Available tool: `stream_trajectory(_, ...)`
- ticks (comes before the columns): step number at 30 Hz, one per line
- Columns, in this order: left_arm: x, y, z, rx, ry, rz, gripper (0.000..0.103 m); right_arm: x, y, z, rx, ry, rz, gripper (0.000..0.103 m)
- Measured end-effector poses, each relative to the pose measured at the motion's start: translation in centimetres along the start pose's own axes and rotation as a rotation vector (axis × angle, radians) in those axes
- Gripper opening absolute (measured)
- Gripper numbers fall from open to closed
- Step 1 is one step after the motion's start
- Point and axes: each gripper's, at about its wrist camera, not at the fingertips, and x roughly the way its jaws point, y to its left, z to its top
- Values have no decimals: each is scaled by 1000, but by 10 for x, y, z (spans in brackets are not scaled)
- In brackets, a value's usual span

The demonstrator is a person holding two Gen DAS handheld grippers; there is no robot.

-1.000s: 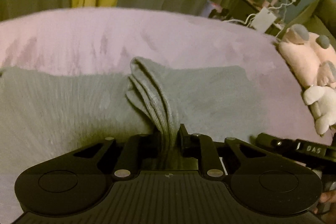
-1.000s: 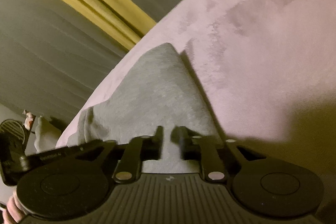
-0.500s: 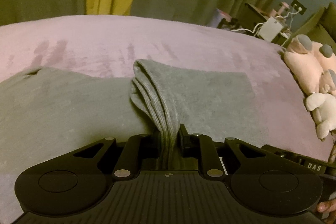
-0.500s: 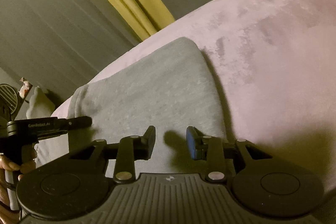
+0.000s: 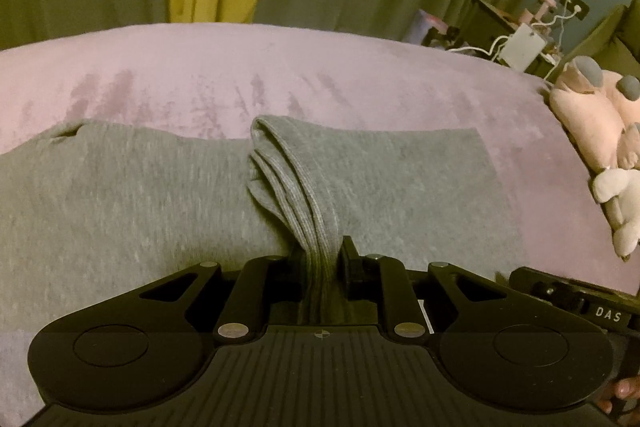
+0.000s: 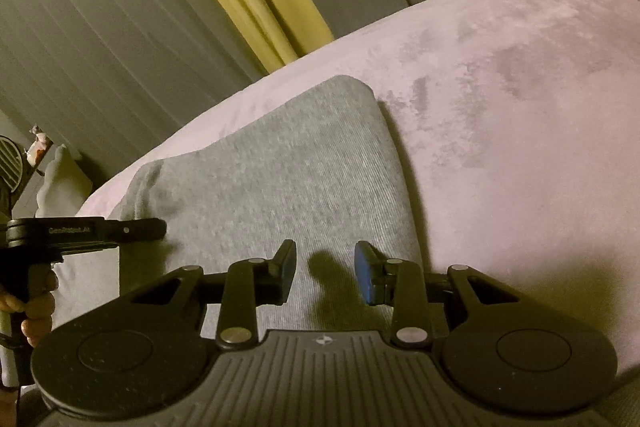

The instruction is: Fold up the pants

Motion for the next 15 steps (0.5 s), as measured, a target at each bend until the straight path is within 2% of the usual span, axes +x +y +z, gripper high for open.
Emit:
stream_trajectory(11,-1,1,1,-3,0,2,19,-11,6,3,-31,-34,-29,32)
stream_trajectory(12,-3,2,1,-1,-3,0,19,-12,7,4,-32,-41,-26,33)
stream_trajectory(15,-12,4,5,15,-27,16,19,-16,13,2,-83,-61,-29,51)
